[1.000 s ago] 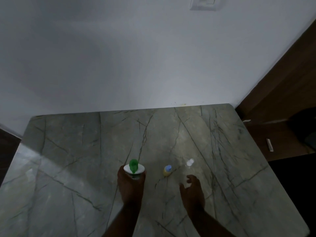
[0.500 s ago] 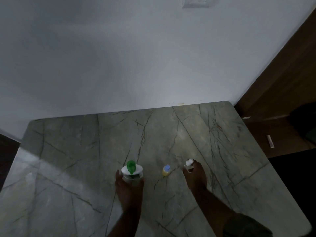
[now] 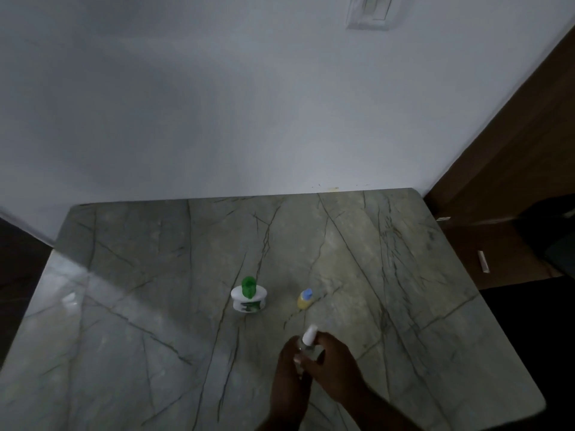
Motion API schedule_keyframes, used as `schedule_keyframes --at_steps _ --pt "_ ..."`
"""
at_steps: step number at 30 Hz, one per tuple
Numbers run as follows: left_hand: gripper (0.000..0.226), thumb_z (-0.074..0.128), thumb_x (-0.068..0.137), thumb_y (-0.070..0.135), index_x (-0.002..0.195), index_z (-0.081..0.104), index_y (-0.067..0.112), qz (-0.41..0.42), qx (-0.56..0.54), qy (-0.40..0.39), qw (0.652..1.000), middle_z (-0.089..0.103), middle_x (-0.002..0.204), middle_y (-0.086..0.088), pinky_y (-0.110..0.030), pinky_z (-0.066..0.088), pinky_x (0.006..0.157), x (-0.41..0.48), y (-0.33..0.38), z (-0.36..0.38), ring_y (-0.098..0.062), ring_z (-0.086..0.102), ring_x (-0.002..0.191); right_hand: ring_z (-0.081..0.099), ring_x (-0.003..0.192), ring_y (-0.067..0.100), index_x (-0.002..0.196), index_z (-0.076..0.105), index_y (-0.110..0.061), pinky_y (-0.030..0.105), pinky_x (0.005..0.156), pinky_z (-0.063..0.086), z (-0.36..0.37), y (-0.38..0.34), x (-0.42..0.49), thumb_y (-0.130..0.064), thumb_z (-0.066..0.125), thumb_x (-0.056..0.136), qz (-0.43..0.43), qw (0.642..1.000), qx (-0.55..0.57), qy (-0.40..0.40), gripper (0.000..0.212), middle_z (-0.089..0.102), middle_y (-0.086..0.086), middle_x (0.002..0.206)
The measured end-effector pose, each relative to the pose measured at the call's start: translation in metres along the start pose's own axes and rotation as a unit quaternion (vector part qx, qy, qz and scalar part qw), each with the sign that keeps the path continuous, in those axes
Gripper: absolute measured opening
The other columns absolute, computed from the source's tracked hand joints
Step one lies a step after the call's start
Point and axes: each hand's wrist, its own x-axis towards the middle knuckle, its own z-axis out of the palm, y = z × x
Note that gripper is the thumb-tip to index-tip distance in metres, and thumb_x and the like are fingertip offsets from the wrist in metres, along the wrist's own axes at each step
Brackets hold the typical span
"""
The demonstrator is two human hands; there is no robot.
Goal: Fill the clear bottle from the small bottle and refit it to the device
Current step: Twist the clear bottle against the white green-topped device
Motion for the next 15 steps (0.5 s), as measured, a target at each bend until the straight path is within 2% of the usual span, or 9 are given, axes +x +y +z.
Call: schedule_keyframes --at_steps 2,5,7,9,11,13,15 --pt "0.035 0.059 0.093 0.009 0.123 0.053 0.026 0.008 0.013 -0.033 0.999 0.062 0.125 -0.007 -0.036 0.053 0.095 -0.001 0.001 -0.010 -0.025 0.060 0.118 0.065 0.090 -0.001 0.116 0.057 -0.038 0.018 0.078 0.054 -0.006 -0.010 0.002 -0.069 0.068 0.066 0.001 0.999 0.030 -0.010 0.060 0.067 -0.019 0.104" --pt "0.032 0.058 0.094 0.013 0.124 0.058 0.027 0.069 0.029 -0.035 0.997 0.064 0.125 0.005 -0.026 0.052 0.093 -0.005 -0.005 -0.017 -0.012 0.062 0.117 0.067 0.084 -0.001 0.104 0.063 -0.033 0.023 0.078 0.058 -0.014 -0.024 0.009 -0.073 0.058 0.071 -0.031 0.999 0.003 -0.007 0.052 0.071 -0.014 0.093" --pt "0.032 0.057 0.094 0.007 0.118 0.059 0.028 0.063 0.046 -0.011 0.997 0.064 0.120 0.003 -0.029 0.052 0.094 -0.007 -0.010 -0.018 -0.012 0.062 0.112 0.066 0.074 0.000 0.090 0.066 -0.025 0.024 0.072 0.058 -0.017 -0.034 0.014 -0.063 0.062 0.075 -0.060 0.998 -0.024 -0.024 0.041 0.070 -0.011 0.082" --pt "0.022 0.053 0.096 0.008 0.115 0.057 0.020 0.036 0.029 -0.023 0.999 0.062 0.112 0.000 -0.029 0.053 0.089 -0.010 -0.013 -0.022 -0.013 0.061 0.101 0.064 0.068 0.000 0.083 0.066 -0.021 0.027 0.069 0.057 -0.019 -0.041 0.018 -0.048 0.069 0.078 -0.091 0.994 -0.040 -0.051 0.027 0.068 -0.009 0.076" --pt "0.023 0.055 0.095 0.005 0.116 0.049 0.013 0.012 0.014 -0.039 0.999 0.058 0.104 0.001 -0.022 0.051 0.080 -0.012 -0.012 -0.028 -0.008 0.057 0.092 0.062 0.066 -0.004 0.083 0.068 -0.020 0.025 0.067 0.056 -0.026 -0.047 0.021 -0.037 0.071 0.079 -0.150 0.983 -0.047 -0.099 0.018 0.071 -0.006 0.079" --pt "0.021 0.058 0.089 -0.010 0.099 0.052 0.007 0.010 -0.013 -0.013 1.000 0.058 0.093 -0.003 -0.018 0.049 0.077 -0.011 -0.009 -0.031 0.000 0.058 0.082 0.061 0.070 -0.005 0.087 0.071 -0.018 0.018 0.067 0.052 -0.036 -0.052 0.025 -0.028 0.071 0.079 -0.207 0.962 -0.059 -0.169 0.012 0.073 -0.003 0.085" --pt "0.035 0.054 0.086 -0.023 0.082 0.053 0.013 0.002 -0.044 0.016 0.999 0.058 0.082 -0.001 -0.007 0.046 0.071 -0.011 -0.004 -0.030 0.007 0.062 0.075 0.063 0.083 0.001 0.094 0.071 -0.019 0.021 0.077 0.052 -0.045 -0.057 0.028 -0.024 0.074 0.077 -0.230 0.942 -0.110 -0.219 0.018 0.071 -0.003 0.095"
